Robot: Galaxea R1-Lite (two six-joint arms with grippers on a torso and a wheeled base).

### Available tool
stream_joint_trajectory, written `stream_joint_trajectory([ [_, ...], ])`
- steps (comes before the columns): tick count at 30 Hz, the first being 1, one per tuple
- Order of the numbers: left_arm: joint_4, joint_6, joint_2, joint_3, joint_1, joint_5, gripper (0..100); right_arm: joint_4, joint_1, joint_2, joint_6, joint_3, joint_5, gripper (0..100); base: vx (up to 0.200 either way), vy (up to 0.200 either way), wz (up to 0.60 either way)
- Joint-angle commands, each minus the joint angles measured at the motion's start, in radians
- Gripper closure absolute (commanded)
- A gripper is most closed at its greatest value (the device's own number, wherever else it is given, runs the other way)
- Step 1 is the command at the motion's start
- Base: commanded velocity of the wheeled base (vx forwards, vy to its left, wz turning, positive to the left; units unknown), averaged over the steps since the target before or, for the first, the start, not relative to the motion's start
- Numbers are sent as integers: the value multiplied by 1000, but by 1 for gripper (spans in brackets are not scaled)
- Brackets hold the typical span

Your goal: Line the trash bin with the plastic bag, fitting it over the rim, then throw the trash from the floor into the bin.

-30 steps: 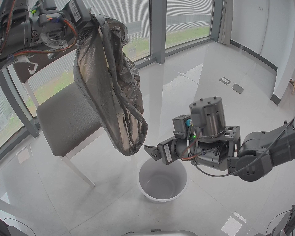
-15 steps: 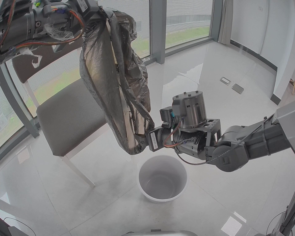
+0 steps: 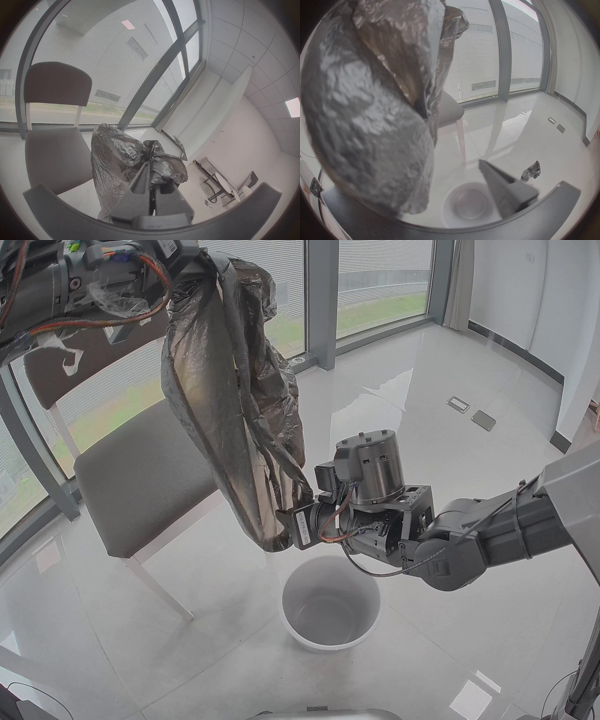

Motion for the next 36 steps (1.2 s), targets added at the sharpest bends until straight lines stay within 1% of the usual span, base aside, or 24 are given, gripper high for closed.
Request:
stream_joint_trajectory([
  [1,0,-2,2,7,9,2,100,0,1,-11,4,19,0,100,0,0,0],
  [4,0,-6,10,9,16,14,100,-2,-1,-19,6,48,-2,100,0,0,0],
  [7,2,-11,16,32,41,29,100,1,-10,-56,11,85,-2,100,0,0,0],
  [9,3,-8,16,63,48,42,100,4,-13,-83,11,116,-2,100,0,0,0],
  [13,14,20,10,184,45,48,100,7,-14,-168,11,265,-2,100,0,0,0],
  [16,42,75,7,256,30,37,100,0,-16,-224,11,386,1,100,0,0,0],
  [17,45,84,7,265,25,36,100,0,-17,-231,11,401,1,100,0,0,0],
  [19,88,118,15,304,-5,32,100,1,-31,-269,11,490,4,100,0,0,0],
  [21,125,126,21,316,-17,28,100,0,-31,-287,11,544,6,100,0,0,0],
  [23,197,127,42,328,-44,-7,100,-6,-31,-307,1,643,6,100,0,0,0],
  [25,244,126,55,336,-63,-32,100,-25,-33,-321,4,705,12,100,0,0,0],
  [26,244,126,55,336,-63,-32,100,-25,-33,-321,4,705,12,100,0,0,0],
  [28,270,120,70,357,-85,-52,100,-65,-33,-324,4,772,15,100,0,0,0],
  [32,257,113,102,402,-87,-80,100,-88,-37,-316,4,832,18,100,0,0,0],
  [36,137,77,185,462,-82,-76,100,-91,-53,-292,11,863,43,100,0,0,0],
])
